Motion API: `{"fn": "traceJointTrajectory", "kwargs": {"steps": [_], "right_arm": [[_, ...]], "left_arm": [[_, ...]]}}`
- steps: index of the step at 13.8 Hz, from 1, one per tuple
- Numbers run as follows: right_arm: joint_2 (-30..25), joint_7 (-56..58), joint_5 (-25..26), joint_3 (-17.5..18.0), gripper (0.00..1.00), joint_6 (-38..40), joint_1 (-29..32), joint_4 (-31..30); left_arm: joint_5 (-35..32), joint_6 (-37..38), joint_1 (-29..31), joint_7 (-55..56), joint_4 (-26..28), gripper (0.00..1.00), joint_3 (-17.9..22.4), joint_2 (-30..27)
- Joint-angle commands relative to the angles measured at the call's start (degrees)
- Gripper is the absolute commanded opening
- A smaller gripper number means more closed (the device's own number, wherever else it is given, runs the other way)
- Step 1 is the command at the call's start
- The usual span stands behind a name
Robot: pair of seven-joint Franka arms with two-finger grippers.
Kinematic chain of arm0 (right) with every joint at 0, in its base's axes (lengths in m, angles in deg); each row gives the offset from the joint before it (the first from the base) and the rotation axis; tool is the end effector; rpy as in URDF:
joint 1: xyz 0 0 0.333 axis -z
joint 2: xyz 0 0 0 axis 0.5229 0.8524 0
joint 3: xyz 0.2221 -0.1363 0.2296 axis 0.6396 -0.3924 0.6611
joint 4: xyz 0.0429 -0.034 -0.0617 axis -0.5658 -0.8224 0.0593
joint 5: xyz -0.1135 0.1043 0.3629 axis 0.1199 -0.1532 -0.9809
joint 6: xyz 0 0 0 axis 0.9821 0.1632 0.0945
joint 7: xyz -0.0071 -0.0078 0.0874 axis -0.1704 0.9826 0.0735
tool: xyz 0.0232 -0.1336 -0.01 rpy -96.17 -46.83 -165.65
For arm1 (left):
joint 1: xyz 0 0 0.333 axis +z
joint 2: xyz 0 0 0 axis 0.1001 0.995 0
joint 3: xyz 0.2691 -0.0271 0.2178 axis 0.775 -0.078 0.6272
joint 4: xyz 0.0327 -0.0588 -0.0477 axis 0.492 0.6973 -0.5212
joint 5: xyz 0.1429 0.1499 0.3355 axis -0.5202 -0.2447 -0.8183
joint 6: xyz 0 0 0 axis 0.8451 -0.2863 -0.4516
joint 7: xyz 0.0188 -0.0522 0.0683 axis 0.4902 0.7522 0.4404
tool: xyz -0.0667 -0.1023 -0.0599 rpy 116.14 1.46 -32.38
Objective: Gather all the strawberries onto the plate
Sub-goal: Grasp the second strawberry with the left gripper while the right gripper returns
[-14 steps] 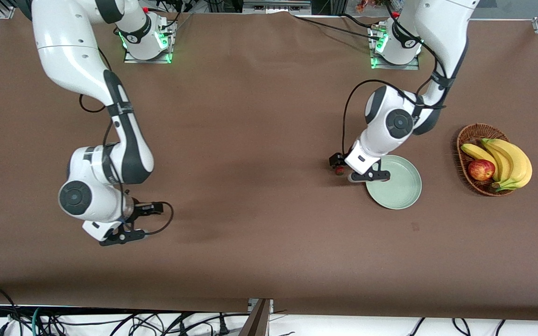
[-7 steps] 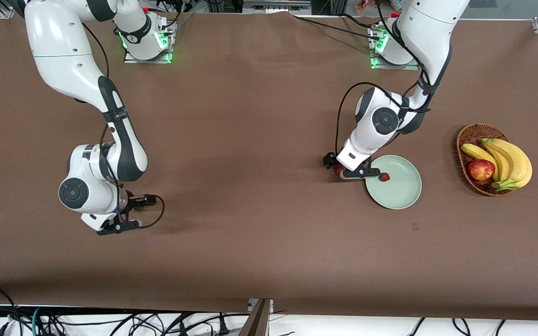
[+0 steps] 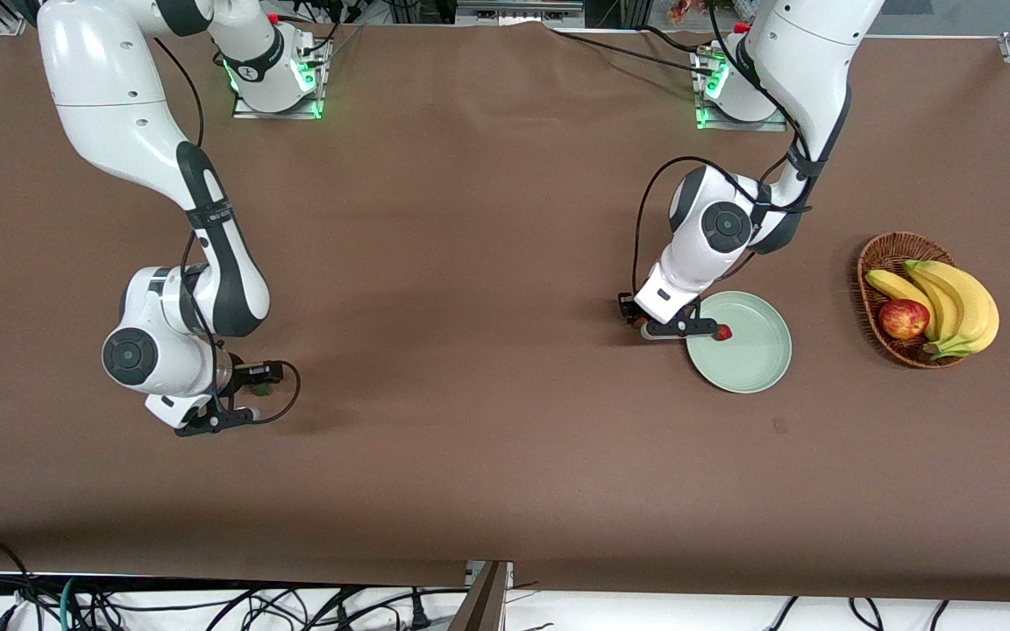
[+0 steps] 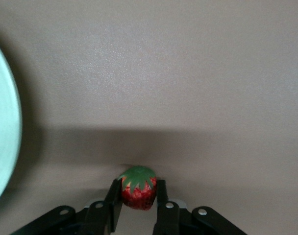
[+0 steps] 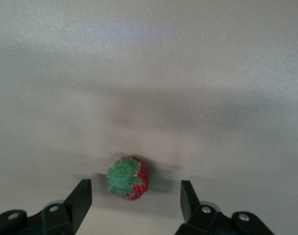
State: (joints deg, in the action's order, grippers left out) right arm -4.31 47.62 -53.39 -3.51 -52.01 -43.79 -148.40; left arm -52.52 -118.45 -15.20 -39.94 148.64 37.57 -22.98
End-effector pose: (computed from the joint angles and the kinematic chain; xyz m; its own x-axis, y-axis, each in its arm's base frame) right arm 0.7101 0.0716 0.1785 0.9742 0.2075 -0.0884 0.2082 -0.9781 -0.0014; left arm 0.5407 -0.2522 0.1770 0.9938 0.1096 0.0191 0.1057 -0.9840 0.1436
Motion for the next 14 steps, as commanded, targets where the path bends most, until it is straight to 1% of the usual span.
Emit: {"fn": "traceJointTrajectory", "kwargs": {"steps": [1,2,3,6,7,8,9,10,11,13,14], "right_arm": [[-1.86,1.54,-0.9,0.4,0.82,-2.13,0.4,-2.93],[-1.86,1.54,-0.9,0.4,0.82,-2.31,0.4,-2.93],[-1.77,1.54,-0.9,0.4,0.82,-2.49,0.4,-2.93],[-1.51,1.45,-1.07,0.58,0.82,-3.8,0.4,-2.84],[-1.51,1.45,-1.07,0.66,0.73,-3.72,0.49,-2.84],[-1.51,1.45,-1.07,0.66,0.56,-3.81,0.4,-2.84],[-1.51,1.54,-1.07,0.66,0.42,-3.81,0.4,-2.84],[-1.51,1.46,-1.07,0.66,0.35,-3.81,0.4,-2.84],[-1.59,1.45,-1.07,0.75,0.29,-3.81,0.4,-2.84],[-1.51,1.45,-1.07,0.84,0.12,-3.81,0.4,-2.76],[-1.59,1.11,-1.07,0.93,0.08,-3.81,0.31,-2.58]], "left_arm": [[-1.5,0.16,0.47,0.65,-0.79,0.02,0.04,-1.19],[-1.5,2.6,0.9,0.65,-1.57,0.02,0.13,-1.98],[-1.5,7.06,1.69,0.65,-3.76,0.02,0.13,-2.51],[-1.68,26.47,4.67,-1.44,-13.77,0.03,0.31,-2.96],[-1.68,30.71,5.9,-4.94,-15.8,0.04,0.48,-2.87],[-3.16,33.27,8.09,-9.76,-16.34,0.05,0.57,-3.13],[-6.39,34.08,10.46,-14.76,-16.26,0.06,0.48,-4.0],[-8.43,34.09,12.75,-19.86,-16.17,0.06,0.4,-4.19],[-8.88,34.09,14.25,-24.7,-16.17,0.06,0.48,-4.19],[-8.97,33.22,17.41,-32.1,-15.39,0.08,0.57,-3.4],[-9.84,32.34,19.08,-34.83,-14.69,0.08,0.48,-2.7]]}}
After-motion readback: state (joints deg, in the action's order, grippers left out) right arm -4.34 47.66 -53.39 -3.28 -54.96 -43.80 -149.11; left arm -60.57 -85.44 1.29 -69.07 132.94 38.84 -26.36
